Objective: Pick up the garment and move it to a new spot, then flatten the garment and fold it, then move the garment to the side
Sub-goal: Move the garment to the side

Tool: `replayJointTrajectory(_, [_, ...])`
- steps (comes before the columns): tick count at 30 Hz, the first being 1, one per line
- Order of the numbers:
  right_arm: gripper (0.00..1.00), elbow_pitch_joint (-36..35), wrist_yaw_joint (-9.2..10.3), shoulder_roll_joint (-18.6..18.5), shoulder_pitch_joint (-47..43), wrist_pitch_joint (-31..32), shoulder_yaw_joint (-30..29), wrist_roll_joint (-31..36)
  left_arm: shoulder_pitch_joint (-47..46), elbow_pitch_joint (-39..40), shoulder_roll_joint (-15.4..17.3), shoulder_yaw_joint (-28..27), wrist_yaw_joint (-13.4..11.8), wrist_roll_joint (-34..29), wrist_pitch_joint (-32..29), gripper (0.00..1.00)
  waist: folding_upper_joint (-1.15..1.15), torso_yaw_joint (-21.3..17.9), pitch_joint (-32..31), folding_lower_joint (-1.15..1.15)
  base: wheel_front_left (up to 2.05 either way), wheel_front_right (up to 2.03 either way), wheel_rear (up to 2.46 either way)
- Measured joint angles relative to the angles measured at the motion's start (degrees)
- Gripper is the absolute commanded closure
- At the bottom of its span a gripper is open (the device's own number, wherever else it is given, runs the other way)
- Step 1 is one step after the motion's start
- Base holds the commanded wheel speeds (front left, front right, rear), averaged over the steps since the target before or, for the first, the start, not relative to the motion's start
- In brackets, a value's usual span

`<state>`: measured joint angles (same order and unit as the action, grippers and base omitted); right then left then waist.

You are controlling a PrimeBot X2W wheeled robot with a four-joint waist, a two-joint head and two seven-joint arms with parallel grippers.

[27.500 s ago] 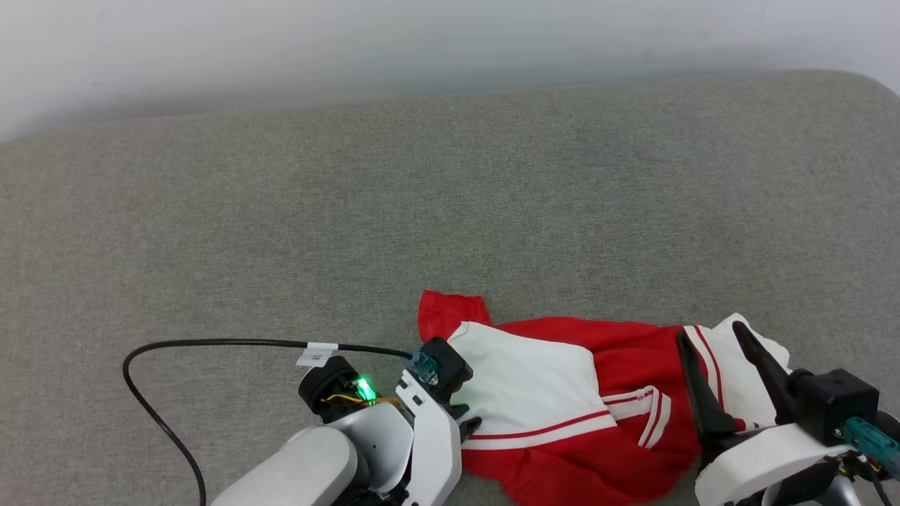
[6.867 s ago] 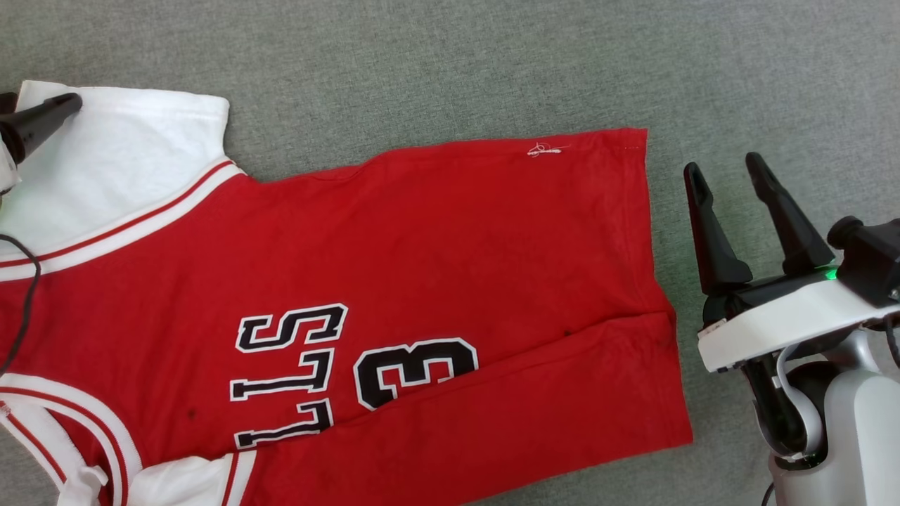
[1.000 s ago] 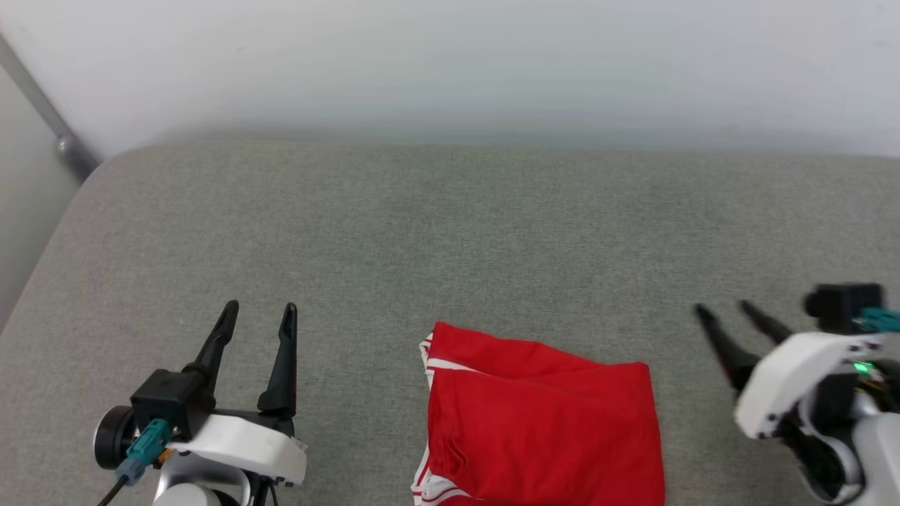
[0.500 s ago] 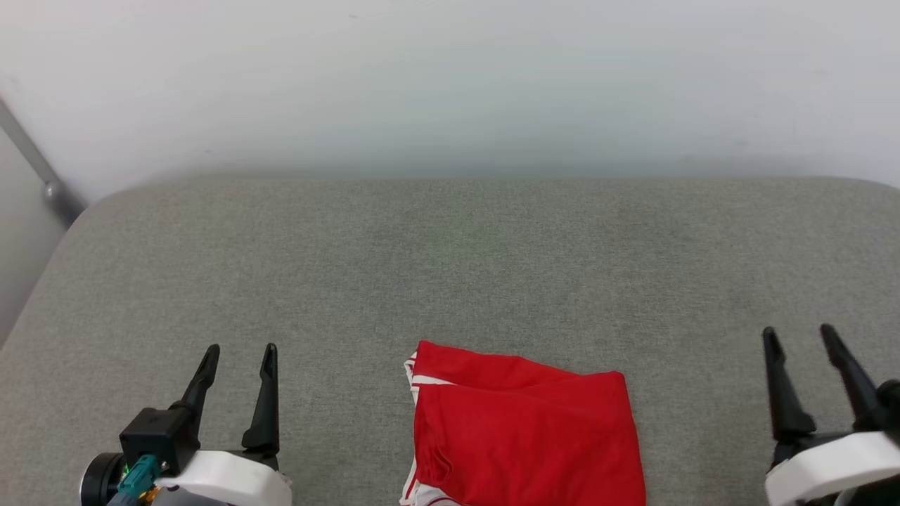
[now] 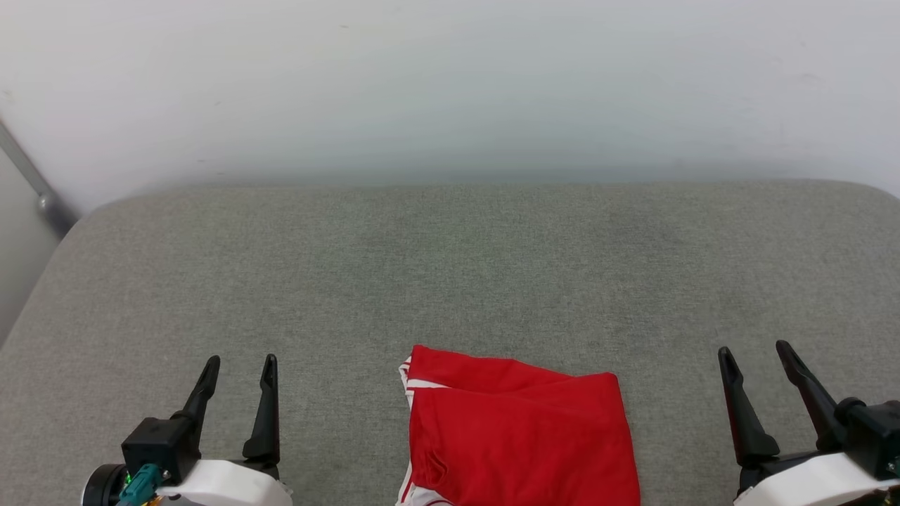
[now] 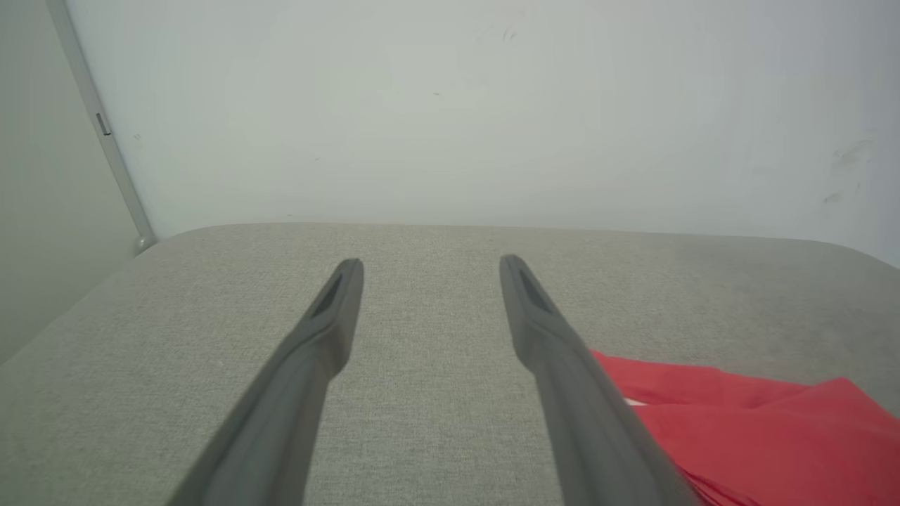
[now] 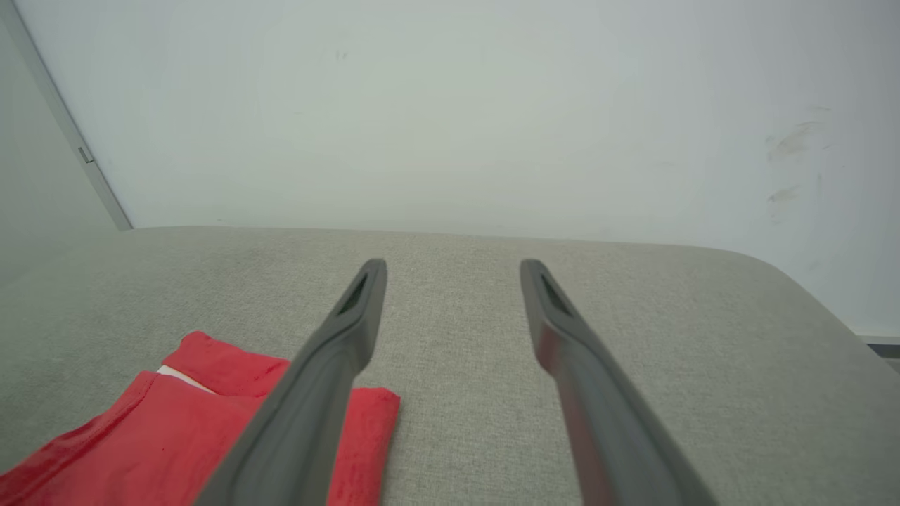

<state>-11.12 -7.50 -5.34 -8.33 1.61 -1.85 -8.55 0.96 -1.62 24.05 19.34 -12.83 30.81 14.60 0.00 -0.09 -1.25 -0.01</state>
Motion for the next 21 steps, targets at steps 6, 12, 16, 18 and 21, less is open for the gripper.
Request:
replayJointTrajectory(6, [0.00, 0.5, -0.01, 0.6, -0.8, 2.6, -2.4, -1.2, 0.0, -0.1, -0.1, -0.1, -0.3, 0.2, 0.1, 0.00, 0.00, 0.1, -0.3, 0.00, 0.00, 0.00, 0.00])
replayJointTrajectory(12, [0.00, 5.6, -0.01, -0.7, -0.6, 9.9, -12.3, -7.6, -0.1, -0.1, -0.5, -0.5, -0.3, 0.5, 0.2, 0.00, 0.00, 0.8, 0.2, 0.00, 0.00, 0.00, 0.00])
replayJointTrajectory(16, [0.00, 11.0, 0.00, -3.1, 1.4, 17.2, -19.4, -13.8, -0.9, 0.0, -0.9, -0.6, 0.2, 0.4, 0.2, 0.00, 0.00, 2.2, 1.1, 0.00, 0.00, 0.00, 0.00])
replayJointTrajectory(18, [0.00, 13.9, 0.01, -4.0, 2.3, 22.4, -21.4, -16.8, -1.4, 0.4, -1.2, -0.7, 0.3, 0.1, 0.2, 0.00, 0.00, 3.0, 2.0, 0.00, 0.00, 0.00, 0.00])
replayJointTrajectory(21, [0.00, 17.0, 0.00, -5.2, 4.1, 31.4, -21.9, -22.4, -2.6, 0.7, -1.6, -0.8, 0.8, -0.4, 0.3, 0.00, 0.00, 4.1, 3.7, 0.00, 0.00, 0.00, 0.00])
